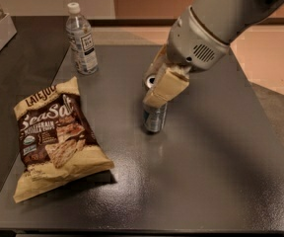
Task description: Move redbull can near brown chip bag
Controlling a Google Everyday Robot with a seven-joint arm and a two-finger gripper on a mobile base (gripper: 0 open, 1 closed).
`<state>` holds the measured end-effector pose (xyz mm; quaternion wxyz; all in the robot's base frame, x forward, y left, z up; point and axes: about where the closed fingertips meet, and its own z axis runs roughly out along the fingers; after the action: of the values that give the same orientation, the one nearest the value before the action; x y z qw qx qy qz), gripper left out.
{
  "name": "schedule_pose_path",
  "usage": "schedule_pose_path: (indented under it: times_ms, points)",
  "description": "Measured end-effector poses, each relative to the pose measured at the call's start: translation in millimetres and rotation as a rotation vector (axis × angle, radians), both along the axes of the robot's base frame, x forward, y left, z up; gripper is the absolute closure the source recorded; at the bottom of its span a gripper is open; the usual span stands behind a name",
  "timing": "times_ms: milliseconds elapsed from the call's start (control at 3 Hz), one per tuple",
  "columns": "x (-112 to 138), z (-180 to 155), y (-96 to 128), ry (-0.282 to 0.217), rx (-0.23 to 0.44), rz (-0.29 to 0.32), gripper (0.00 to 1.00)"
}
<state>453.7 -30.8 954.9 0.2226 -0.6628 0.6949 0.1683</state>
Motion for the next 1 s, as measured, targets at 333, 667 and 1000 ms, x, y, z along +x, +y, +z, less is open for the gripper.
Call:
schedule_pose_path:
  times_ms: [333,667,1000]
  points:
    - [-5,-3,39,0.025,0.008,0.077,1.0]
    - [-9,-12,64,0.053,0.009,0.128,1.0]
    - [-12,-21,80,0.074,0.012,0.16,0.82]
